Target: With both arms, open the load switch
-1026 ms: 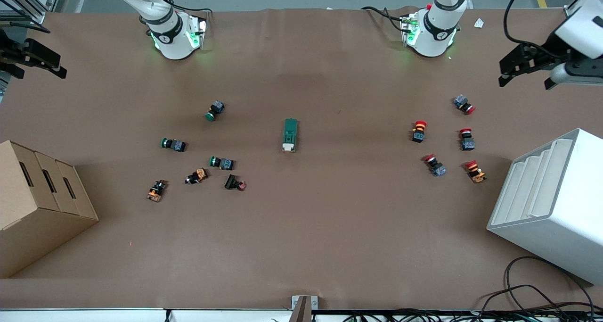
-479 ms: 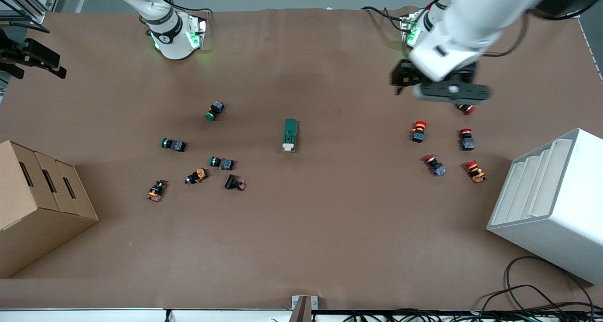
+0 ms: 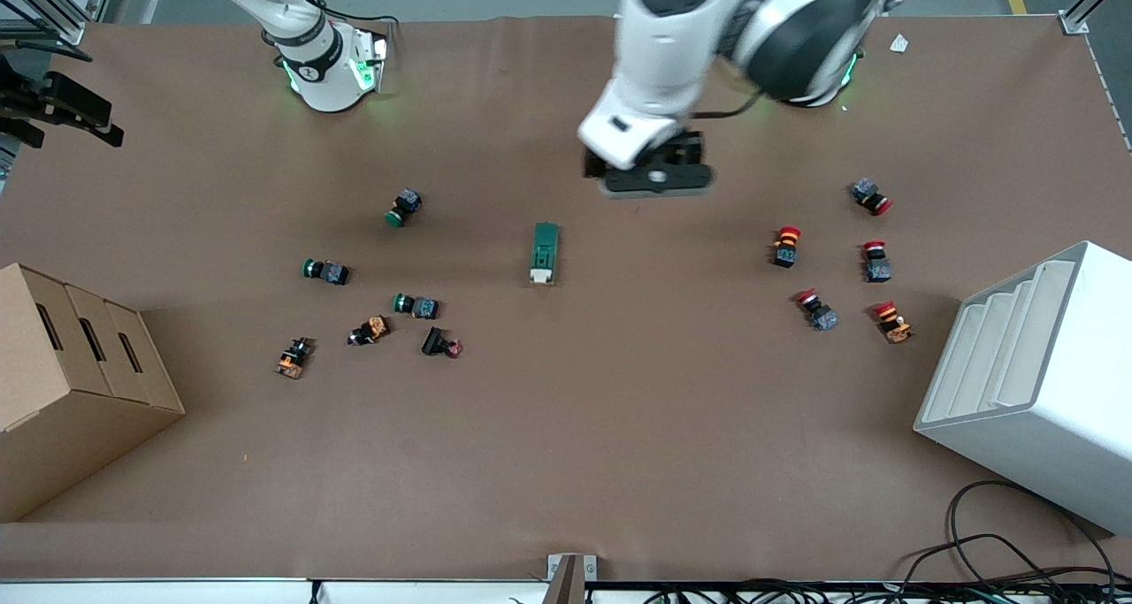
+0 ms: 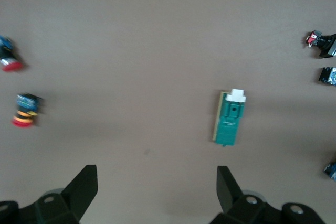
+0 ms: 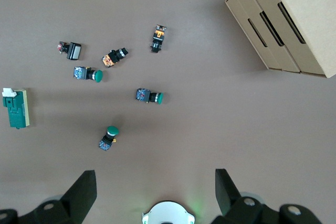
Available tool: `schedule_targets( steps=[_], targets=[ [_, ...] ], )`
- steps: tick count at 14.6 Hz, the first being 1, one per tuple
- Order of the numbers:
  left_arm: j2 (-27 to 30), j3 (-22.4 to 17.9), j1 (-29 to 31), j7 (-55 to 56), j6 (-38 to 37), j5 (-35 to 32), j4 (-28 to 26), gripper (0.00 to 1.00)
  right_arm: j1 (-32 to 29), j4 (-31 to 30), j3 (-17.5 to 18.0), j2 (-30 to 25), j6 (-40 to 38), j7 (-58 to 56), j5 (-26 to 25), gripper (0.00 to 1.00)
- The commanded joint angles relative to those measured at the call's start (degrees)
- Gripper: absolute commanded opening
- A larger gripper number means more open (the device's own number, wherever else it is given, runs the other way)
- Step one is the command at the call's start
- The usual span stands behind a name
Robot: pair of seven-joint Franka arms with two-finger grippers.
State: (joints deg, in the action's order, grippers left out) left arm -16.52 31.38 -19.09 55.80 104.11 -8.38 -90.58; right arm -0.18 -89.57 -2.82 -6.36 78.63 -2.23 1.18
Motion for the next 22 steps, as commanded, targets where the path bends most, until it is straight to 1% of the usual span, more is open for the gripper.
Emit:
schedule_targets(
  steps=[1, 3, 8, 10, 11, 12, 14, 16, 19, 21, 22],
  targets=[
    [-4.64, 0.00, -5.59, 12.79, 5.38, -5.75, -0.64, 1.00, -0.70, 0.89, -0.08, -0.76, -0.32, -0.67, 0.40, 1.00],
    [-7.89, 0.00, -9.28, 22.02, 9.34, -10.67, -2.05, 1.00, -0.61, 1.07, -0.52, -0.32, -0.32, -0.67, 0.05, 1.00],
    [-16.42, 0.00, -17.55, 40.84, 14.44, -26.22, -3.45, 1.00, -0.70, 1.24, -0.61, 1.79, 0.03, -0.85, -0.22, 1.00],
    [-18.80, 0.00, -19.66, 48.05, 16.99, -32.72, -5.47, 1.00, -0.61, 1.33, -0.61, 4.06, -0.06, -0.85, -0.48, 1.00],
    [-19.51, 0.00, -20.19, 51.22, 18.14, -36.84, -7.22, 1.00, -0.79, 1.42, -0.69, 5.82, -0.23, -0.85, -0.83, 1.00],
    [-20.38, 0.00, -20.90, 55.51, 19.71, -42.11, -9.50, 1.00, -0.53, 1.33, -0.61, 6.27, -0.06, -0.85, -1.44, 1.00],
    [-22.05, 0.08, -21.69, 62.03, 20.08, -50.82, -11.71, 1.00, -0.26, 0.72, -0.61, 6.45, -0.32, 0.90, -1.89, 1.00],
    [-24.07, 0.08, -23.27, 68.62, 20.08, -58.73, -12.34, 0.99, 0.79, -0.16, -0.08, 6.63, -0.06, 10.70, -1.63, 1.00],
    [-25.57, -0.09, -24.42, 76.97, 19.73, -71.38, -15.31, 0.98, 5.88, -1.47, 0.01, 6.80, 0.20, 24.85, -1.19, 1.00],
    [-26.02, -0.44, -24.51, 82.69, 19.38, -81.13, -18.03, 0.98, 9.92, -1.92, 0.01, 8.02, 0.64, 34.70, -1.10, 1.00],
    [-26.28, -0.62, -24.51, 84.02, 18.77, -84.58, -19.09, 0.98, 11.68, -1.92, 0.01, 8.99, 1.25, 40.06, -0.57, 1.00]
  ],
)
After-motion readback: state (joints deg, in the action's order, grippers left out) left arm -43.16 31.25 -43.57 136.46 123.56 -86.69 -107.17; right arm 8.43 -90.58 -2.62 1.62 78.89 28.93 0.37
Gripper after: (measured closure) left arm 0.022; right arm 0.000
